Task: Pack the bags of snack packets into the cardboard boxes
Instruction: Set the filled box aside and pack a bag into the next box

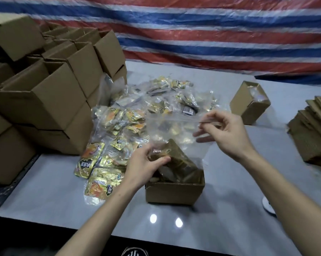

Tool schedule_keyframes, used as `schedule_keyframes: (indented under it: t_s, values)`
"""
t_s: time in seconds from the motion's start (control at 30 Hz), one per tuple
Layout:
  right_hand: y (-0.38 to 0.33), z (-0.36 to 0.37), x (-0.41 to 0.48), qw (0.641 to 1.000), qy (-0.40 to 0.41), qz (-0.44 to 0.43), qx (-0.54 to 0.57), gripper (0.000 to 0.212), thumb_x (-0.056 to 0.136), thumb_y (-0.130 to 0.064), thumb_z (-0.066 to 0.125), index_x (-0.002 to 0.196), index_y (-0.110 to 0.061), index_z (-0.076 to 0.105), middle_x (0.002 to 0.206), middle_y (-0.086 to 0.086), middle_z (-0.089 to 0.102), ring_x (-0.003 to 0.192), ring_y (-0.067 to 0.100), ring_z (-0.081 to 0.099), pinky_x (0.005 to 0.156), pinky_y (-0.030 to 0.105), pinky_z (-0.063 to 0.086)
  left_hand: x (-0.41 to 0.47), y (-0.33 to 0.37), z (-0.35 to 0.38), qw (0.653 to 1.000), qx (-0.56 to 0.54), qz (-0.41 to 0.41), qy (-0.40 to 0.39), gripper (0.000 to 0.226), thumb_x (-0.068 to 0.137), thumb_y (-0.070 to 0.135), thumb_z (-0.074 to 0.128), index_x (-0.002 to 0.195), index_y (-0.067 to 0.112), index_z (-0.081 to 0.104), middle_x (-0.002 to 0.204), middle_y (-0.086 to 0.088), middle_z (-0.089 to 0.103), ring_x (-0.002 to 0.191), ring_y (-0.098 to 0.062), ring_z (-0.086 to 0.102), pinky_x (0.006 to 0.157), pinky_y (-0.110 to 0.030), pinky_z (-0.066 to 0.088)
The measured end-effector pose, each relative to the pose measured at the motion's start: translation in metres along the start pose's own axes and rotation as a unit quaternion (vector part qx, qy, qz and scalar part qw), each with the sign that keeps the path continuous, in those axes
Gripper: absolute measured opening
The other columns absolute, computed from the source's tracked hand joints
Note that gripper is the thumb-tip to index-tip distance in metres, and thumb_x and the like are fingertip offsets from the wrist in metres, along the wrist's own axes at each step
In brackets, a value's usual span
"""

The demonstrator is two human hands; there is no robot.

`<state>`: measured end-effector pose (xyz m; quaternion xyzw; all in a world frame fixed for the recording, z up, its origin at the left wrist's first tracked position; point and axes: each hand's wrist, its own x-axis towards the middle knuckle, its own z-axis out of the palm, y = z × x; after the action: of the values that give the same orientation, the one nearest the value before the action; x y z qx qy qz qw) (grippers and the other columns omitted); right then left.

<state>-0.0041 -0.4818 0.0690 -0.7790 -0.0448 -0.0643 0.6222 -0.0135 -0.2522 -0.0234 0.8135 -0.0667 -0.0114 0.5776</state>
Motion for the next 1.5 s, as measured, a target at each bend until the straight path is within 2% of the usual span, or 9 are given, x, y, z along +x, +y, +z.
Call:
schedule_keyframes:
  t_s: [0.2, 0.4, 0.57, 0.67, 0.77, 0.93, 1.17, 1.37, 1.5]
  values:
    - [0.061, 0.01, -0.019, 0.984, -0.048, 0.018, -0.171, 0.012, 0.093, -0.007, 0.064, 0.09, -0.019, 0.067, 0.088, -0.004, 0.069, 0.086, 0.008, 0.069, 0.08, 0.031, 0.056, -0.009, -0.024, 0.024, 0.932, 0.361, -0.021, -0.03, 0.034, 0.08, 0.064, 0.064, 0.092, 0.034, 0.073, 0.088, 0.011, 0.069, 0.094, -0.017, 0.057, 0.088, -0.037, 0.043]
    - [0.102, 0.008, -0.037, 0.945, -0.055, 0.003, -0.321, 0.006, 0.09, -0.02, 0.064, 0.085, -0.022, 0.067, 0.098, -0.01, 0.063, 0.1, 0.009, 0.053, 0.088, 0.026, 0.04, -0.017, -0.023, 0.026, 0.987, 0.134, -0.045, 0.072, 0.042, 0.082, 0.047, 0.072, 0.117, 0.035, 0.052, 0.087, 0.013, 0.067, 0.078, -0.011, 0.063, 0.071, -0.037, 0.054]
    - [0.123, 0.017, -0.049, 0.942, -0.027, -0.01, -0.334, 0.01, 0.091, -0.024, 0.066, 0.093, -0.024, 0.075, 0.099, -0.012, 0.061, 0.101, 0.011, 0.051, 0.093, 0.033, 0.043, -0.016, -0.027, 0.028, 0.975, 0.209, -0.015, 0.069, 0.012, 0.084, 0.032, 0.072, 0.083, 0.029, 0.06, 0.071, 0.011, 0.066, 0.071, -0.015, 0.062, 0.066, -0.037, 0.052]
    - [0.127, 0.024, -0.056, 0.943, -0.007, -0.019, -0.333, 0.027, 0.088, -0.018, 0.07, 0.113, -0.027, 0.07, 0.09, -0.02, 0.059, 0.094, 0.01, 0.052, 0.088, 0.031, 0.045, -0.014, -0.023, 0.033, 0.967, 0.241, -0.017, 0.085, 0.04, 0.081, 0.033, 0.077, 0.115, 0.033, 0.056, 0.078, 0.015, 0.065, 0.074, -0.013, 0.063, 0.066, -0.035, 0.053]
    - [0.13, 0.029, -0.056, 0.933, 0.004, -0.024, -0.359, 0.02, 0.086, -0.02, 0.07, 0.104, -0.029, 0.074, 0.09, -0.02, 0.064, 0.097, 0.012, 0.051, 0.087, 0.03, 0.04, -0.009, -0.024, 0.038, 0.956, 0.276, -0.007, 0.101, 0.064, 0.079, 0.028, 0.077, 0.135, 0.038, 0.046, 0.089, 0.018, 0.059, 0.075, -0.013, 0.062, 0.063, -0.032, 0.049]
    - [0.133, 0.031, -0.047, 0.888, -0.062, 0.012, -0.456, 0.022, 0.09, -0.032, 0.06, 0.104, -0.033, 0.077, 0.102, -0.019, 0.065, 0.114, 0.013, 0.043, 0.096, 0.028, 0.028, -0.005, -0.036, 0.042, 0.89, 0.455, 0.034, 0.02, 0.011, 0.089, 0.036, 0.065, 0.096, 0.033, 0.074, 0.099, 0.015, 0.06, 0.098, -0.014, 0.055, 0.088, -0.034, 0.038]
    - [0.122, 0.028, -0.051, 0.8, -0.217, 0.03, -0.559, 0.042, 0.093, -0.036, 0.036, 0.108, -0.025, 0.074, 0.116, -0.01, 0.067, 0.127, 0.023, 0.038, 0.105, 0.039, 0.026, 0.002, -0.042, 0.039, 0.83, 0.537, -0.005, -0.151, 0.055, 0.098, 0.049, 0.025, 0.091, 0.026, 0.075, 0.103, 0.016, 0.065, 0.118, -0.011, 0.037, 0.109, -0.042, 0.016]
    - [0.121, 0.007, -0.051, 0.814, -0.325, 0.039, -0.479, 0.097, 0.071, -0.095, 0.029, 0.139, -0.032, 0.055, 0.135, -0.011, 0.05, 0.141, 0.022, 0.016, 0.118, 0.045, 0.012, 0.006, -0.038, 0.043, 0.869, 0.487, -0.017, -0.088, 0.031, 0.089, 0.044, 0.051, 0.097, 0.028, 0.076, 0.098, 0.015, 0.067, 0.115, -0.009, 0.041, 0.093, -0.031, 0.038]
    - [0.134, -0.006, -0.059, 0.803, -0.34, -0.035, -0.488, 0.095, 0.067, -0.076, 0.062, 0.148, -0.034, 0.035, 0.14, -0.01, 0.036, 0.133, 0.017, 0.021, 0.115, 0.037, 0.022, 0.003, -0.035, 0.047, 0.913, 0.406, 0.016, -0.034, 0.015, 0.087, 0.032, 0.063, 0.095, 0.027, 0.075, 0.09, 0.014, 0.061, 0.098, -0.008, 0.047, 0.083, -0.027, 0.046]
